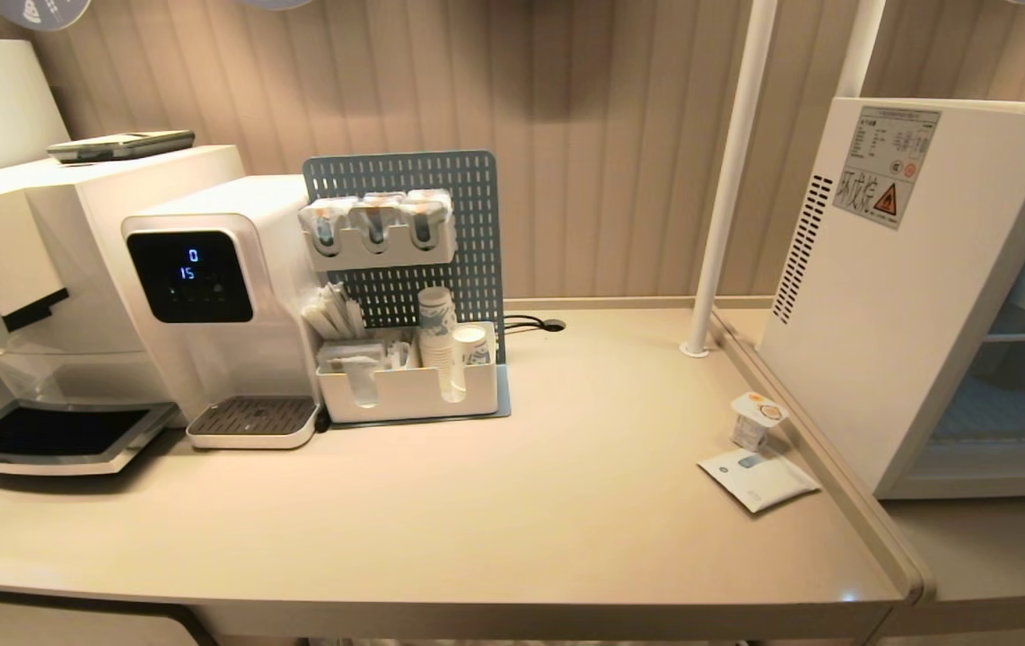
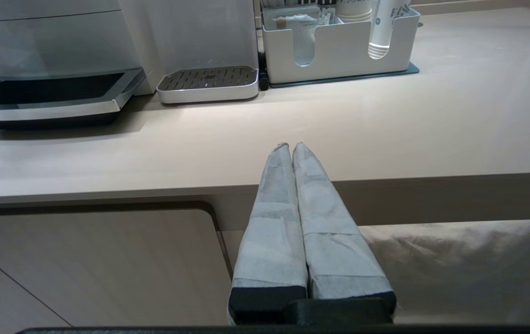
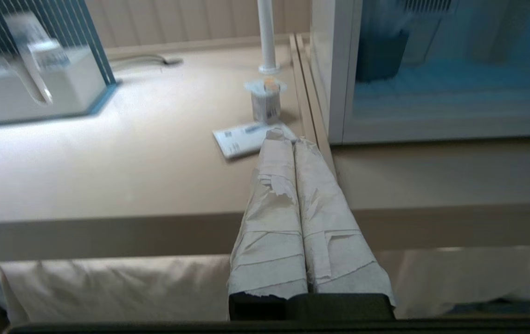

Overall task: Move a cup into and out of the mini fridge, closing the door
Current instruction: Put the yoghurt in the freezer

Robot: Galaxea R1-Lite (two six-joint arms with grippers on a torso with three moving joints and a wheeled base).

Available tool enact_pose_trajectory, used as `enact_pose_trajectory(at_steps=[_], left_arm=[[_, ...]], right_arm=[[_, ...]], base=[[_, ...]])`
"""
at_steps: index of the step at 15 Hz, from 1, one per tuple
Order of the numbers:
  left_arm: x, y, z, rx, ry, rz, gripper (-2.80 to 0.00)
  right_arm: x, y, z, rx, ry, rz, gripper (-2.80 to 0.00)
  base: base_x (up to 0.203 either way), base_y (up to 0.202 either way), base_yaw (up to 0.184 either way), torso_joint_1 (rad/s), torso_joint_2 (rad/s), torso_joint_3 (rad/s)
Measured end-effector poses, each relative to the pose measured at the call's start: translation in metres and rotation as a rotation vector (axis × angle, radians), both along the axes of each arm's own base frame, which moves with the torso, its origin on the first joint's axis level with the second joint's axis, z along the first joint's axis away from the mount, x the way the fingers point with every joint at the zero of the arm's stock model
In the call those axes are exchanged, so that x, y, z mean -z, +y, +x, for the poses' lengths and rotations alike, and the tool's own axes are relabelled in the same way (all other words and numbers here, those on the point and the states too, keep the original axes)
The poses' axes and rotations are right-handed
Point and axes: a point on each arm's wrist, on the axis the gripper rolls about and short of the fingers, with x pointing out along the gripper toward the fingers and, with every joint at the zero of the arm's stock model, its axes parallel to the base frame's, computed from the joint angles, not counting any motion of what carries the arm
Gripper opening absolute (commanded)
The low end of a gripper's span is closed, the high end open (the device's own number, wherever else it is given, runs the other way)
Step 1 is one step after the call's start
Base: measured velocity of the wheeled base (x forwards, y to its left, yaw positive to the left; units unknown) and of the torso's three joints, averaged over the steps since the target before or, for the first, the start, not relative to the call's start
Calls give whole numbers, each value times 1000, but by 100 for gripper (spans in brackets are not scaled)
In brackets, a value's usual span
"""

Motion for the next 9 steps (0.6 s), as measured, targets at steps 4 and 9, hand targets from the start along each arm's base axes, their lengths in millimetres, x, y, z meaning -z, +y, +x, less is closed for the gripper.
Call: enact_pose_trajectory(at_steps=[4, 9], left_arm=[[0, 0, 0, -1, 0, -6, -280], [0, 0, 0, -2, 1, -27, -280]], right_arm=[[-76, 0, -18, -37, -34, 72, -280], [-103, 4, 69, -127, 472, 69, -280]], base=[[0, 0, 0, 0, 0, 0], [0, 0, 0, 0, 0, 0]])
